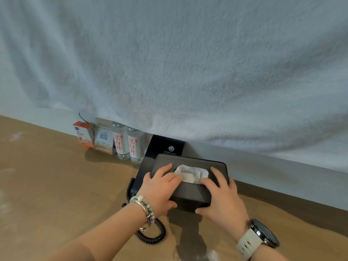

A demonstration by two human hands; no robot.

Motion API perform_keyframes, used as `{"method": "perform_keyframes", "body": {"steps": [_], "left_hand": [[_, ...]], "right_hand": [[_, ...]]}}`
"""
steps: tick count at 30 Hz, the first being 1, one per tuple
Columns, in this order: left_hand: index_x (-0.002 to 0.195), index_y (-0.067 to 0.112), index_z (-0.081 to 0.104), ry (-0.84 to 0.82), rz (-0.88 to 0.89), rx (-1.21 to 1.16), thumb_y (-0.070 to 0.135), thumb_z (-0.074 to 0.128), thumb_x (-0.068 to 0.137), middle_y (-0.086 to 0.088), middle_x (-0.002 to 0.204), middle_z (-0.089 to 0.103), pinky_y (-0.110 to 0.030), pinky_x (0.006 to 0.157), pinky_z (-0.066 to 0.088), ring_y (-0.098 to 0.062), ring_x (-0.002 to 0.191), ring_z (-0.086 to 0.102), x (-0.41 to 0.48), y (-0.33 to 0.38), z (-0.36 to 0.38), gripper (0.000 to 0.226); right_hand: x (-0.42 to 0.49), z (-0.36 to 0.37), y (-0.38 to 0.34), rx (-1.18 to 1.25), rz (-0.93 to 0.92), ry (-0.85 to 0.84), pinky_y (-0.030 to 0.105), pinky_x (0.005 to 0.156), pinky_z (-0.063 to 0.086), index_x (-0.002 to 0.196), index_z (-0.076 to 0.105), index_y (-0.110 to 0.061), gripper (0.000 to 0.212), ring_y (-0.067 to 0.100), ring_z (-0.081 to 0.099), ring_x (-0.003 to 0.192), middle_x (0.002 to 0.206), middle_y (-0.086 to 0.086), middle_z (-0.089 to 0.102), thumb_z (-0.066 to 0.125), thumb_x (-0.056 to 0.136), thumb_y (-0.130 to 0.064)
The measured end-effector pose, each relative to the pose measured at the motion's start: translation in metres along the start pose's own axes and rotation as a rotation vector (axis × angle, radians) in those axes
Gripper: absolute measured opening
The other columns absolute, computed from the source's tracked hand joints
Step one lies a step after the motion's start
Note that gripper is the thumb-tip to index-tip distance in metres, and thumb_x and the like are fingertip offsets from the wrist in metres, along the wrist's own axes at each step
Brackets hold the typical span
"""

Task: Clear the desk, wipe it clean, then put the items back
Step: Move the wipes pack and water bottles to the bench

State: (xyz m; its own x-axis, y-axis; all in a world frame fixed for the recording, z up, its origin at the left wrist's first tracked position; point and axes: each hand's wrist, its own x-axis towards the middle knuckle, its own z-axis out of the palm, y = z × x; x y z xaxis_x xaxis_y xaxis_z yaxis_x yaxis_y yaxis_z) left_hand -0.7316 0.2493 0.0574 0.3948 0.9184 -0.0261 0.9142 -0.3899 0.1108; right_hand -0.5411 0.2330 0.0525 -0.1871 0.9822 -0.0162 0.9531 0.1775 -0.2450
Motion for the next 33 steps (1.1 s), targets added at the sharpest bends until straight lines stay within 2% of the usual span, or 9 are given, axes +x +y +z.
{"method": "perform_keyframes", "body": {"steps": [11,18,22,33], "left_hand": [[0.139,0.034,0.026,0.054,-0.248,0.011,0.045,0.059,0.083,0.018,0.148,0.025,-0.051,0.11,0.023,-0.012,0.143,-0.001,-0.1,-0.11,-0.019,0.066],[0.139,0.035,0.027,0.09,-0.449,0.036,0.048,0.059,0.082,0.02,0.146,0.027,-0.043,0.108,0.028,-0.012,0.143,0.004,-0.198,-0.208,-0.029,0.067],[0.14,0.034,0.027,0.092,-0.55,0.059,0.048,0.06,0.082,0.019,0.147,0.027,-0.041,0.107,0.03,-0.012,0.143,0.005,-0.259,-0.265,-0.035,0.068],[0.141,0.033,0.027,0.069,-0.832,0.043,0.047,0.062,0.081,0.016,0.147,0.029,-0.043,0.108,0.03,-0.014,0.143,0.006,-0.419,-0.379,-0.033,0.071]], "right_hand": [[0.031,0.02,-0.135,-0.025,-0.274,-0.051,0.041,0.1,0.043,0.13,0.032,-0.044,0.069,0.034,0.003,0.141,0.153,-0.015,-0.004,0.069,0.073,-0.051],[0.048,0.051,-0.272,-0.042,-0.488,-0.108,0.043,0.096,0.045,0.129,0.033,-0.043,0.07,0.033,0.011,0.138,0.154,-0.014,0.0,0.072,0.071,-0.052],[0.053,0.076,-0.355,-0.018,-0.585,-0.15,0.042,0.098,0.044,0.129,0.034,-0.043,0.071,0.035,0.01,0.139,0.154,-0.015,0.001,0.073,0.071,-0.051],[0.034,0.142,-0.555,-0.006,-0.874,-0.265,0.042,0.106,0.034,0.136,0.031,-0.04,0.075,0.037,0.012,0.139,0.155,-0.013,0.002,0.071,0.073,-0.051]]}}
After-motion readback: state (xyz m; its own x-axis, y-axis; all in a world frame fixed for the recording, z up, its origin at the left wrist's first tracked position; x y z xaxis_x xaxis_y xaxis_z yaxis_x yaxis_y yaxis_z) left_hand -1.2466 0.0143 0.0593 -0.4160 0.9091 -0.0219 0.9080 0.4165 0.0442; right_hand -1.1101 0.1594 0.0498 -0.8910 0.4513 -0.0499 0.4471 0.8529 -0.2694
